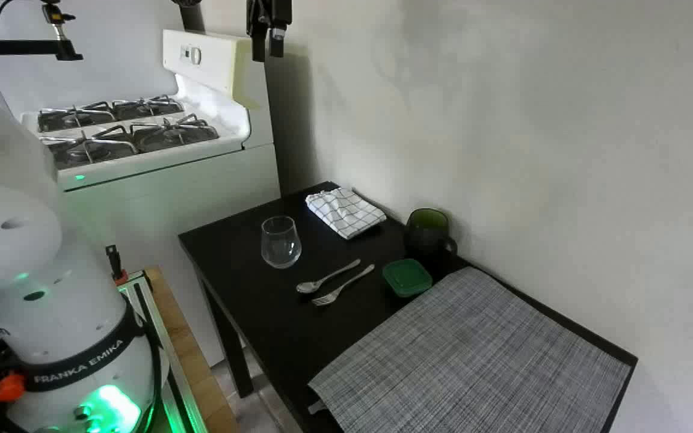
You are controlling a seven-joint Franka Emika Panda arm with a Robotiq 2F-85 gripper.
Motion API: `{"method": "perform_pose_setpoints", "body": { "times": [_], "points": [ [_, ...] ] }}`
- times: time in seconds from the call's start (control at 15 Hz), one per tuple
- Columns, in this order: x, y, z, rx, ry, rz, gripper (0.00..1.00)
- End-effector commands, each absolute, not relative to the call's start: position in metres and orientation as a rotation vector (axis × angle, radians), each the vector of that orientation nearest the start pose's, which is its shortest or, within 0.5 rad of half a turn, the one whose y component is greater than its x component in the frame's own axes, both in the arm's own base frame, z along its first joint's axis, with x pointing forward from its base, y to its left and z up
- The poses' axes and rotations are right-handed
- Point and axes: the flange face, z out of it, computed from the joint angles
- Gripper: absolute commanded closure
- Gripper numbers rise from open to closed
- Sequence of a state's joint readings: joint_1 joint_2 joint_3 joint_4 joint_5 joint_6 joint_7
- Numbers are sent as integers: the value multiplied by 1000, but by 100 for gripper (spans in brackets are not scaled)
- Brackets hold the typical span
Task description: Put the fork in the cup
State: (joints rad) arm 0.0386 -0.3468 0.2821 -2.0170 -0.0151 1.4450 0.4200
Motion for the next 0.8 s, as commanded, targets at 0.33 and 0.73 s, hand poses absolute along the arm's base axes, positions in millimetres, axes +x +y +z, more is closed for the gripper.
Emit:
{"method": "perform_pose_setpoints", "body": {
  "times": [0.33,0.73],
  "points": [
    [400,148,572,-3308,210,307,0],
    [420,115,546,-3350,276,321,0]
  ]
}}
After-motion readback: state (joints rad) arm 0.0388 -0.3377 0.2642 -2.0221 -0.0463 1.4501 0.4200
